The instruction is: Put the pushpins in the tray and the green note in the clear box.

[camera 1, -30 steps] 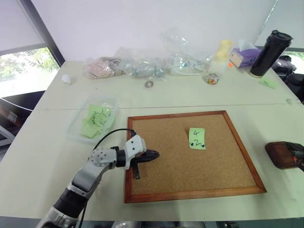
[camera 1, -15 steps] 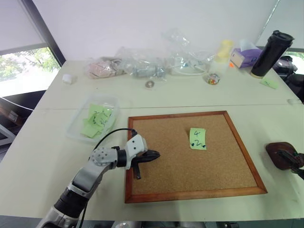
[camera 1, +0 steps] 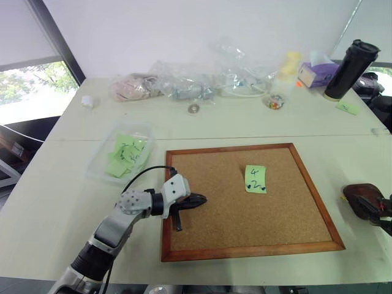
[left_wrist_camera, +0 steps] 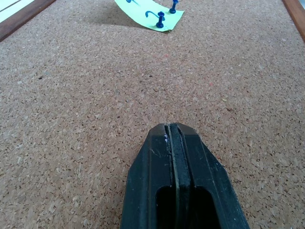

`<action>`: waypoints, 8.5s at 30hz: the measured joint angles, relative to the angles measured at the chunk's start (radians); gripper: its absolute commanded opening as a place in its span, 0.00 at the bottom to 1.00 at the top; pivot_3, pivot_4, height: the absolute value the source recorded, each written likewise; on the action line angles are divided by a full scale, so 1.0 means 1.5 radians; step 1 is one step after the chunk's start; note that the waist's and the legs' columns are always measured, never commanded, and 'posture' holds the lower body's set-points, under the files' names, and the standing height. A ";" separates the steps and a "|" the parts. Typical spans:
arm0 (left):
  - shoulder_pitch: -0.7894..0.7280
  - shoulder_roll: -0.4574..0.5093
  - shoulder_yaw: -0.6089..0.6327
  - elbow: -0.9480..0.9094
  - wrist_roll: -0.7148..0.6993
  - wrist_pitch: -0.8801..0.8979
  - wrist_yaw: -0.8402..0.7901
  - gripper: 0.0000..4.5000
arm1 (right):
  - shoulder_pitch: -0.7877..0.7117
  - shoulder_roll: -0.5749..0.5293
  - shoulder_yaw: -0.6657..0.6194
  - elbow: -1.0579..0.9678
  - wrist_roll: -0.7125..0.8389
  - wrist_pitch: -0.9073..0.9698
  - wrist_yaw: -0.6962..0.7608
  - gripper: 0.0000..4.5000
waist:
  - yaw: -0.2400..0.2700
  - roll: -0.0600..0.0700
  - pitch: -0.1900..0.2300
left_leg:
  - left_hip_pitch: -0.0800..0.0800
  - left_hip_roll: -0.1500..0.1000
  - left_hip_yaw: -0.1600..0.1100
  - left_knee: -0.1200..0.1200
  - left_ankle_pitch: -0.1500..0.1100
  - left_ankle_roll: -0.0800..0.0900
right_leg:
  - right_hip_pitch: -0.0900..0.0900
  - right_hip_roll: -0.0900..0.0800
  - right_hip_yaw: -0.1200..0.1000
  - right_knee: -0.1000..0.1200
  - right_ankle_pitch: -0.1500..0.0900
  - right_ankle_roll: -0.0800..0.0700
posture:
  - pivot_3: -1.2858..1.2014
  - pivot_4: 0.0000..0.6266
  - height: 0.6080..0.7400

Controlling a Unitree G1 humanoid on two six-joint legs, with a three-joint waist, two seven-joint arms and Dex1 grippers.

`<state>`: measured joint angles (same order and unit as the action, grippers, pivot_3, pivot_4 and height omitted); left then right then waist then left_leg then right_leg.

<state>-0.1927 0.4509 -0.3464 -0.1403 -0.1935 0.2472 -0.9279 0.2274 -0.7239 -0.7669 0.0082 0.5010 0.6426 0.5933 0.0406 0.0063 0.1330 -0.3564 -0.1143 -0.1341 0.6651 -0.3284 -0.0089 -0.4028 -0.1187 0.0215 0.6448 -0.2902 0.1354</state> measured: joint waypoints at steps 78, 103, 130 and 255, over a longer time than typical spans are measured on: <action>-0.010 -0.001 0.003 0.002 0.006 -0.001 -0.009 0.00 | -0.089 0.000 0.417 -0.290 -0.056 0.011 0.054 0.20 | 0.000 -0.003 0.000 | 0.000 0.000 -0.004 0.000 0.000 0.000 | 0.004 0.000 -0.003 -0.007 0.000 0.000 | 0.52 0.24 0.93; -0.017 -0.010 -0.004 0.024 0.006 -0.025 -0.019 0.00 | -0.080 -0.003 -0.003 -0.221 0.161 0.160 -0.011 0.01 | 0.006 -0.002 0.001 | 0.000 0.000 -0.005 0.000 -0.001 0.001 | 0.006 0.000 -0.003 -0.009 0.000 0.000 | 0.52 0.24 0.93; -0.011 -0.015 -0.004 0.025 0.011 -0.024 -0.014 0.00 | 0.007 0.012 -0.023 0.014 0.048 0.019 -0.010 0.99 | 0.002 0.002 0.001 | 0.000 0.000 -0.004 0.000 -0.001 0.002 | 0.006 0.000 -0.002 -0.010 0.000 0.000 | 0.52 0.24 0.93; -0.218 -0.175 0.067 0.061 -0.179 0.218 0.008 0.00 | -0.290 -0.162 0.515 -0.477 -0.031 0.003 0.212 0.00 | -0.001 -0.009 0.010 | -0.011 0.000 -0.004 0.002 0.000 0.001 | -0.005 0.000 -0.005 -0.008 0.002 0.003 | 0.52 0.24 0.93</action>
<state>-0.5191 0.1879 -0.2457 -0.0487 -0.4619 0.5744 -0.9162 -0.2081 -0.9664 0.0051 -0.7073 0.4543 0.6476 0.9107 0.0393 -0.0064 0.1486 -0.3731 -0.1147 -0.1408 0.6681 -0.3289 -0.0080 -0.4102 -0.1183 0.0143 0.6323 -0.2870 0.1405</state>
